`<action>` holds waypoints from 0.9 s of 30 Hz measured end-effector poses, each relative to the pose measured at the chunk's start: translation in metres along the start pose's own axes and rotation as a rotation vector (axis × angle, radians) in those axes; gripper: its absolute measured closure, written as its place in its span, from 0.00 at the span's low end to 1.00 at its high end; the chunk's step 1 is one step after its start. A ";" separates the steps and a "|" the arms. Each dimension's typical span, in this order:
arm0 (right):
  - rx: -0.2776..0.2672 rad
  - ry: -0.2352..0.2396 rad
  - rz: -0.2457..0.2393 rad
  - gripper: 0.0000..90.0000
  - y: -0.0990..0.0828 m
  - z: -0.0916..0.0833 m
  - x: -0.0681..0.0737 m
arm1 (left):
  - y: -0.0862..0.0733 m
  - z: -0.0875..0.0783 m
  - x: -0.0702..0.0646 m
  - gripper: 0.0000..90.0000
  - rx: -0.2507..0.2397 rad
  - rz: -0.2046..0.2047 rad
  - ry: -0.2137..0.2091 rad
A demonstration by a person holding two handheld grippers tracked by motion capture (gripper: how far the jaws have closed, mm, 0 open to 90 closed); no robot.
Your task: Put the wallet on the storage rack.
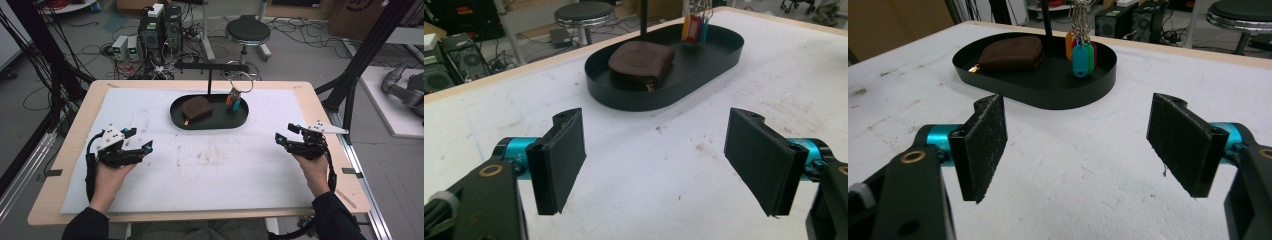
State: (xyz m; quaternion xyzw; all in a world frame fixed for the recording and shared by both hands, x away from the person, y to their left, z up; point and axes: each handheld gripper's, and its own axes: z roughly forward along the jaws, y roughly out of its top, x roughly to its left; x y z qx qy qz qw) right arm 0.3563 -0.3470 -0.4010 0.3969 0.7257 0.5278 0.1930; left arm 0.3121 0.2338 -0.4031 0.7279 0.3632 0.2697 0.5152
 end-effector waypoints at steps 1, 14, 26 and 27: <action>-0.001 0.000 0.001 0.25 0.000 0.000 -0.001 | -0.002 -0.002 0.002 0.27 -0.008 -0.006 0.002; 0.042 -0.056 -0.082 0.25 0.001 0.007 0.001 | -0.012 -0.011 0.015 0.27 -0.041 -0.061 0.047; 0.069 -0.094 -0.095 0.26 0.000 0.005 -0.001 | -0.016 -0.004 0.017 0.27 -0.006 -0.062 0.034; 0.074 -0.093 -0.101 0.26 0.000 0.005 -0.001 | -0.016 -0.004 0.017 0.27 -0.008 -0.067 0.033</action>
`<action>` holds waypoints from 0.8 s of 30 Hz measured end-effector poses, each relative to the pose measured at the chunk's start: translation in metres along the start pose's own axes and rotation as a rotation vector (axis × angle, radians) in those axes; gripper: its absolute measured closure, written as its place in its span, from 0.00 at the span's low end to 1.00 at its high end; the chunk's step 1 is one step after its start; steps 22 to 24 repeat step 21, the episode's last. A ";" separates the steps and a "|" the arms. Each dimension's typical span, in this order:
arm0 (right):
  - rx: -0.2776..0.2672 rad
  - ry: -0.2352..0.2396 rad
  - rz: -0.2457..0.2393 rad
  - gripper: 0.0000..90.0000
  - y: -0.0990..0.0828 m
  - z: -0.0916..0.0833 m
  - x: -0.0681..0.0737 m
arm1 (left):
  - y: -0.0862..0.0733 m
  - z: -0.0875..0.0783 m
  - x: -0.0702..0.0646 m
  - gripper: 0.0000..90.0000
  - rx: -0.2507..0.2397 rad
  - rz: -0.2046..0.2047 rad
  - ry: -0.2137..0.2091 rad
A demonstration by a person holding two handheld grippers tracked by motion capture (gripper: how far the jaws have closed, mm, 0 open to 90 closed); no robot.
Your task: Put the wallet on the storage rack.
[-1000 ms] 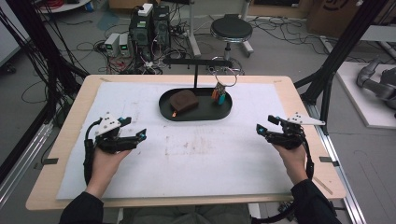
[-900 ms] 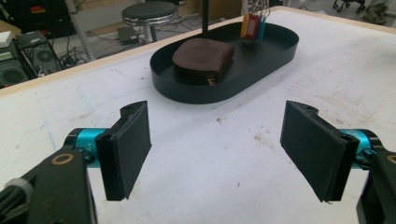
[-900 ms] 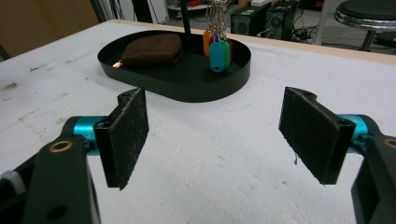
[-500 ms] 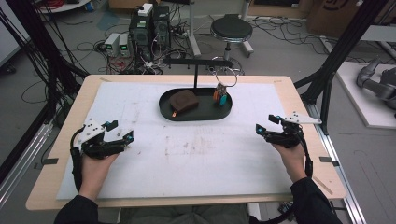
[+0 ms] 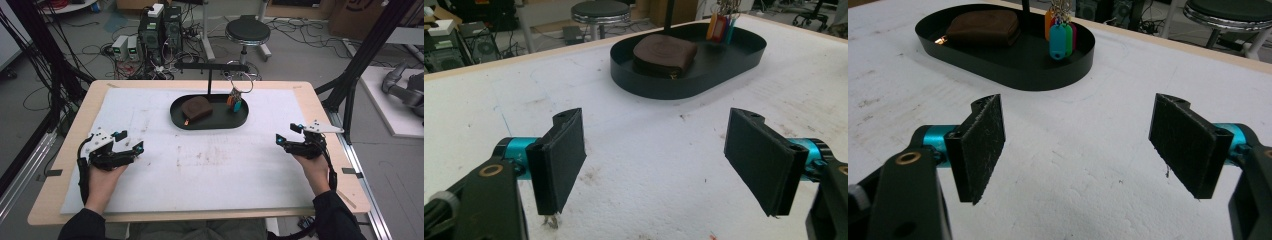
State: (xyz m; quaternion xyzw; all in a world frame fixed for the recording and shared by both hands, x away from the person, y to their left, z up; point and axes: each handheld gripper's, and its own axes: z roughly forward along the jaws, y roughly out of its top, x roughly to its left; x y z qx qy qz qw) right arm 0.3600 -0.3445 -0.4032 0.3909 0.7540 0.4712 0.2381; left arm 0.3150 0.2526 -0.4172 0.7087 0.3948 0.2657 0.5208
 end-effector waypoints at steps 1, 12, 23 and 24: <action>0.004 0.000 -0.002 0.26 0.000 0.000 0.001 | 0.000 0.000 0.000 0.27 0.002 0.002 -0.001; 0.016 0.008 -0.027 0.26 0.000 0.003 0.006 | -0.001 0.003 -0.002 0.27 0.016 0.006 0.003; 0.019 0.003 -0.024 0.26 -0.002 0.001 0.002 | -0.001 0.010 -0.001 0.27 0.032 0.005 0.000; 0.019 0.003 -0.024 0.26 -0.002 0.001 0.002 | -0.001 0.010 -0.001 0.27 0.032 0.005 0.000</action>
